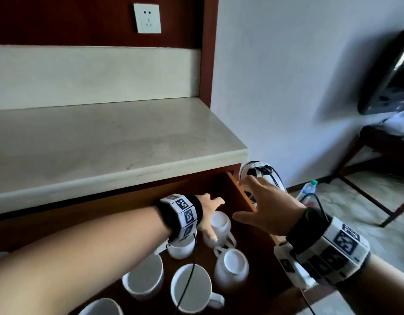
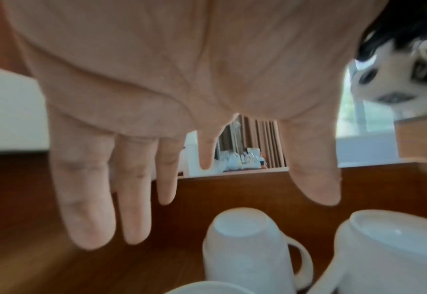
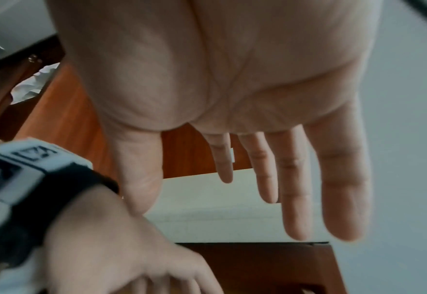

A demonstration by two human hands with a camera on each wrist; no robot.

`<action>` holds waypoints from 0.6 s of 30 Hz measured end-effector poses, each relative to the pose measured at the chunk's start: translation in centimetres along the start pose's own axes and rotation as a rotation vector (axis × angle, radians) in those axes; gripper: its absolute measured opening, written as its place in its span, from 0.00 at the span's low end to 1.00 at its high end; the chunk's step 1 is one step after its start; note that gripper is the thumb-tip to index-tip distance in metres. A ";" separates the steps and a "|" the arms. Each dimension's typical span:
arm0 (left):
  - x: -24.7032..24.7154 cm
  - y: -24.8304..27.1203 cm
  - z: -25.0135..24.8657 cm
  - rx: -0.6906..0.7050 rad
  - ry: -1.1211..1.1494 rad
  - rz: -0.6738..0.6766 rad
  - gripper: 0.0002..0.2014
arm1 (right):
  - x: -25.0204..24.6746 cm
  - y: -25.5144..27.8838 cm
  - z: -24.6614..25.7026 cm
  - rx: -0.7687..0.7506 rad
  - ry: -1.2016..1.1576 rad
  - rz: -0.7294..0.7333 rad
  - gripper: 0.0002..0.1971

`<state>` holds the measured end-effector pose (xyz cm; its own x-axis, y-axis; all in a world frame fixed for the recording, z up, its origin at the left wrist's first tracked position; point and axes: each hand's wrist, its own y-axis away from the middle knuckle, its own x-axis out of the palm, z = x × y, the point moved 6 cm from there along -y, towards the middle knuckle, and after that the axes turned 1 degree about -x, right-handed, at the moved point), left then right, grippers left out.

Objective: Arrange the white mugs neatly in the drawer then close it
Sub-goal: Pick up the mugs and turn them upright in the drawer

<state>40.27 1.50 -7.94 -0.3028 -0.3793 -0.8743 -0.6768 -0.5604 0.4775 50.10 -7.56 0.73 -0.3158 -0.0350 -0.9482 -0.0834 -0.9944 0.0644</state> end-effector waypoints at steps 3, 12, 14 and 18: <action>1.6 -2.8 -2.0 0.065 -0.128 0.090 0.53 | -0.5 1.9 -1.7 0.028 -0.021 -0.029 0.39; 1.5 -5.3 -3.7 0.056 -0.321 0.051 0.45 | -1.1 2.2 -3.4 0.045 -0.044 -0.041 0.37; -0.4 -4.5 -3.5 0.062 -0.236 -0.006 0.37 | -1.3 1.6 -3.7 0.029 -0.090 -0.040 0.37; -6.0 -0.3 -1.4 0.058 0.168 -0.182 0.32 | -0.4 -0.2 -4.9 0.040 -0.153 0.084 0.46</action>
<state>43.21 2.94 -2.75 -0.0606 -0.3958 -0.9164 -0.7489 -0.5889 0.3038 54.91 -7.85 -0.48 -0.4636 -0.0996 -0.8804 -0.0867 -0.9838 0.1569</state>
